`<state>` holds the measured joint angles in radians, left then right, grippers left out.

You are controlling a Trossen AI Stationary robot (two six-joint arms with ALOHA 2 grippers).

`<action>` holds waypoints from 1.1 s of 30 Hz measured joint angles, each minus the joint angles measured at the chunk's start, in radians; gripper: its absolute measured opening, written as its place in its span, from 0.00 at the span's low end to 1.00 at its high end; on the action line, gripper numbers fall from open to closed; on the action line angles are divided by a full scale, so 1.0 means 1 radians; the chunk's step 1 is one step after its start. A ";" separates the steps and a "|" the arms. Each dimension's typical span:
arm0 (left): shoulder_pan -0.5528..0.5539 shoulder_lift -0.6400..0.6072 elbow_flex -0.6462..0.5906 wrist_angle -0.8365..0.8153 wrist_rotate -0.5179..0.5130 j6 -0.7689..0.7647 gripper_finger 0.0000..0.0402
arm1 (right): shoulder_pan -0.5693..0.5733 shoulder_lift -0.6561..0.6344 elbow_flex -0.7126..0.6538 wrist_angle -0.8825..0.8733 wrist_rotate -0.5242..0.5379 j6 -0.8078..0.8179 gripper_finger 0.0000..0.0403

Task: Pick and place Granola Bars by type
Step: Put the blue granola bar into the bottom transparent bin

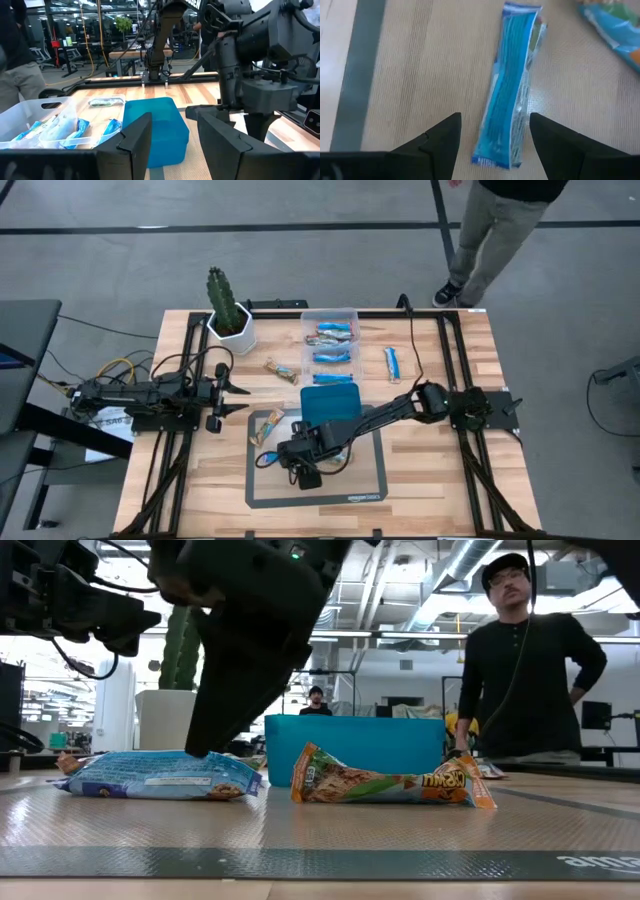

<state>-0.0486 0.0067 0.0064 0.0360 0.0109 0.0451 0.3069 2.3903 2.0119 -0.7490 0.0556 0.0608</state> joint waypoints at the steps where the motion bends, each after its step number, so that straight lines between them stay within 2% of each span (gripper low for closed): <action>1: 0.000 0.000 0.000 0.000 0.000 0.000 0.38 | -0.001 0.004 0.005 0.007 0.000 0.000 0.57; 9: 0.000 0.000 0.000 0.000 0.000 0.000 0.38 | -0.019 0.043 0.009 0.012 0.022 0.029 0.57; 14: 0.000 0.000 0.000 0.000 0.000 0.000 0.38 | -0.021 0.062 0.009 -0.008 0.008 0.054 0.53; 18: 0.000 0.000 0.000 0.000 0.000 0.000 0.38 | -0.019 0.062 0.009 -0.010 0.003 0.068 0.45; 27: 0.000 0.000 0.000 0.000 0.000 0.000 0.38 | -0.019 0.061 0.048 -0.045 -0.013 0.067 0.20; 33: 0.000 0.000 0.000 0.000 0.000 0.000 0.38 | -0.025 0.061 0.141 -0.092 -0.008 0.037 0.15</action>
<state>-0.0486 0.0067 0.0067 0.0360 0.0113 0.0452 0.2819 2.4512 2.1532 -0.8405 0.0475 0.0978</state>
